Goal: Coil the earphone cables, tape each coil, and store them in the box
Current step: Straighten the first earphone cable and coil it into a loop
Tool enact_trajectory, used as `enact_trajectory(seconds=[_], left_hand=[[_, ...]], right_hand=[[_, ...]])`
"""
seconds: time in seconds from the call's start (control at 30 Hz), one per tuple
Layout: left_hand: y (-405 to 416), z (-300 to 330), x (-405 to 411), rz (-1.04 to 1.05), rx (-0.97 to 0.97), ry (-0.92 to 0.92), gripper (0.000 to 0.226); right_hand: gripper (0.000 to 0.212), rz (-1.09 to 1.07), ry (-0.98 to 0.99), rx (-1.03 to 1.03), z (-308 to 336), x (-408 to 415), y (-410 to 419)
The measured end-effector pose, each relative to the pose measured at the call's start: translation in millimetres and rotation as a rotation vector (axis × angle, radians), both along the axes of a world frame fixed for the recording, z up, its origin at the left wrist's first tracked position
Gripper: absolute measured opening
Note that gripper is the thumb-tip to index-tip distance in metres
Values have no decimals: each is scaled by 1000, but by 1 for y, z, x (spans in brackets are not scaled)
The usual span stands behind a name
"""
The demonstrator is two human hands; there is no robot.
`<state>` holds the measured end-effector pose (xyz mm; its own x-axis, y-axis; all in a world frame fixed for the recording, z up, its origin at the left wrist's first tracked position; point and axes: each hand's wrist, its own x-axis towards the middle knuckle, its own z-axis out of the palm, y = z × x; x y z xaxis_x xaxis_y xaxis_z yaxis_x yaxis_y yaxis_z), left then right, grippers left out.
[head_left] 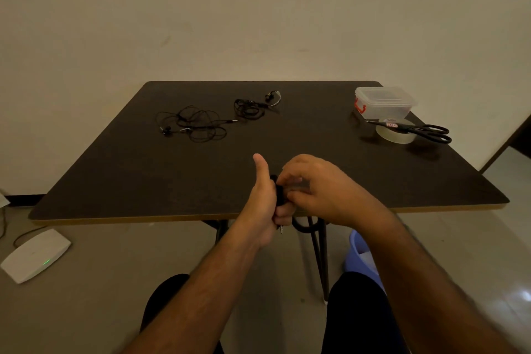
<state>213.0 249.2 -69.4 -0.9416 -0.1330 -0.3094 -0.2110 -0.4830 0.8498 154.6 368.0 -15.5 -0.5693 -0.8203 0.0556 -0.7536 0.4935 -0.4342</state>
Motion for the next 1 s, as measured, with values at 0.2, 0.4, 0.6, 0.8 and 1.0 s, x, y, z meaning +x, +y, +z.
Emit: enact_trajectory(seconds=[0.2,0.4,0.6,0.8,1.0], left_hand=[[-12,-4,-3,-53,74,5,103],[-19,4,-8,-153,-74,-39,102],[-19,14,-9,-341,-268,-125,92],[-19,12,-8,-383,-450,-174,92],[-24,16,-6,-435,-417,-238,86]], right_hand=[[33,-14,-89,-100,-2,-5,5],[37,-12,-71,-68,-19,-7,14],[14,29,98,-15,-23,-9,15],[15,23,180,-87,-25,-8,9],[50,98,-385,-285,-38,-18,14]])
